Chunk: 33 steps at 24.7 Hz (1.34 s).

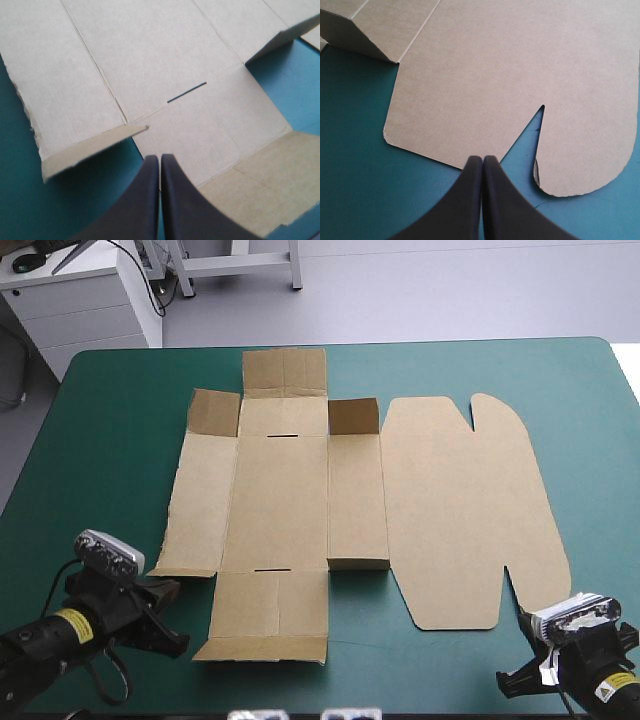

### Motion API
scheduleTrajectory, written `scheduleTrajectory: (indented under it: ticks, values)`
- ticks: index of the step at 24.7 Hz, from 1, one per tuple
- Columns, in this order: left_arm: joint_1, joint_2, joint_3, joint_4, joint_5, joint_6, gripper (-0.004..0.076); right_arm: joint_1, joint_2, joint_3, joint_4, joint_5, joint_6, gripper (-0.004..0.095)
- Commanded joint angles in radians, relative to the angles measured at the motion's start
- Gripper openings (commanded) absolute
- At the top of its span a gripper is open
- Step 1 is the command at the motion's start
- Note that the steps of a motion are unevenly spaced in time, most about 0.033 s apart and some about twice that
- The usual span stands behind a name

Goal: Fold the box

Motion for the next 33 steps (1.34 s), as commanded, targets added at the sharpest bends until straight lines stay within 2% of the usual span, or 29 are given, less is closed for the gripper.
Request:
scheduleTrajectory:
  ticks: [1, 7, 10, 14, 18, 22, 23, 27, 30, 33]
  values:
    - [0.002, 0.12, -0.128, 0.016, -0.036, -0.017, -0.0007, 0.004, 0.011, -0.024, 0.018, -0.061, -0.002, -0.0019]
    - [0.002, 0.363, -0.312, 0.051, -0.059, -0.007, -0.0007, 0.004, 0.011, -0.024, 0.018, -0.066, -0.002, -0.0019]
    - [0.002, 0.499, -0.405, 0.057, -0.111, -0.007, -0.0007, 0.004, 0.011, -0.024, 0.018, -0.066, -0.002, -0.0019]
    - [0.008, 0.599, -0.46, 0.083, -0.131, -0.002, -0.0006, 0.004, 0.011, -0.024, 0.018, -0.066, -0.002, -0.0019]
    - [0.086, 0.657, -0.484, -0.026, -0.122, 0.119, 0.0019, 0.004, 0.011, -0.024, 0.018, -0.066, -0.002, -0.0019]
    - [0.228, 0.684, -0.484, -0.213, -0.073, 0.288, 0.0018, 0.004, 0.011, -0.024, 0.018, -0.066, -0.002, -0.0019]
    - [0.328, 0.691, -0.486, -0.292, -0.025, 0.364, 0.0018, 0.004, 0.011, -0.024, 0.018, -0.066, -0.002, -0.0019]
    - [0.627, 0.705, -0.486, -0.42, 0.116, 0.508, 0.0018, 0.004, 0.011, -0.024, 0.018, -0.066, -0.002, -0.0019]
    - [0.799, 0.72, -0.486, -0.424, 0.191, 0.54, 0.0018, 0.004, 0.011, -0.024, 0.018, -0.066, -0.002, -0.0019]
    - [0.896, 0.745, -0.486, -0.425, 0.201, 0.54, 0.0022, 0.004, 0.011, -0.024, 0.018, -0.066, -0.002, -0.0019]
